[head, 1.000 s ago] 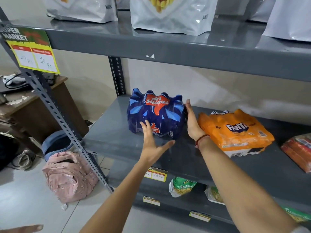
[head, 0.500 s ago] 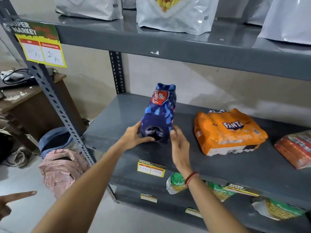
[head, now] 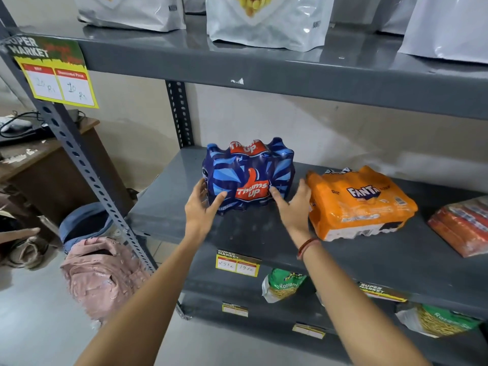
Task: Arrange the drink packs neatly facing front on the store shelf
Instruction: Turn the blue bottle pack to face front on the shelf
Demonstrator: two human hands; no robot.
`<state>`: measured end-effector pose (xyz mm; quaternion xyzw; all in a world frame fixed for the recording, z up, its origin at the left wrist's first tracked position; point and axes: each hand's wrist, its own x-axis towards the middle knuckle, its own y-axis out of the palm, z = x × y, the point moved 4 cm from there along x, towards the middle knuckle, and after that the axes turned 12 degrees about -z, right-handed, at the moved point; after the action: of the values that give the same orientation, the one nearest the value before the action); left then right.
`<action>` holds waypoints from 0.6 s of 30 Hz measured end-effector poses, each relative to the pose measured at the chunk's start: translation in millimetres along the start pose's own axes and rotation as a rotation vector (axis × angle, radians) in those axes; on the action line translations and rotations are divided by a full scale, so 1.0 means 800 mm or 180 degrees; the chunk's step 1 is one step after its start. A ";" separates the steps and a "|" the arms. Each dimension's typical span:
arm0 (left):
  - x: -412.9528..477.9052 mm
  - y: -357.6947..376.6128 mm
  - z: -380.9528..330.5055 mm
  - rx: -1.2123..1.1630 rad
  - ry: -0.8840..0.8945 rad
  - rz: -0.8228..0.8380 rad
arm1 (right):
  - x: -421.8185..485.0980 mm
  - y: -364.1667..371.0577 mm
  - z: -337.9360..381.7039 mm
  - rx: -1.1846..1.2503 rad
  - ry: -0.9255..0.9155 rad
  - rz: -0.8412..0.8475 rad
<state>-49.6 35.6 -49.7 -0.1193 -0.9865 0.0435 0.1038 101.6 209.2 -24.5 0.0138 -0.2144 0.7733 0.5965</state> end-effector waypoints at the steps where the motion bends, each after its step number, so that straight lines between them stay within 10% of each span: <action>1: 0.002 0.002 0.002 0.0057 0.0017 -0.0037 | 0.015 0.002 -0.003 -0.0074 0.0011 0.0097; 7: 0.028 0.009 0.010 0.0194 0.0025 0.0178 | 0.045 0.025 -0.013 0.0391 0.0275 0.0720; 18: 0.085 0.013 0.023 0.0089 -0.0537 0.0539 | 0.007 0.030 -0.010 0.0137 -0.0174 0.0132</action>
<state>-115.6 61.3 -55.8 -0.1966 -0.9774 0.0758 0.0180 79.5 212.3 -38.2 0.0433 -0.2142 0.7893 0.5738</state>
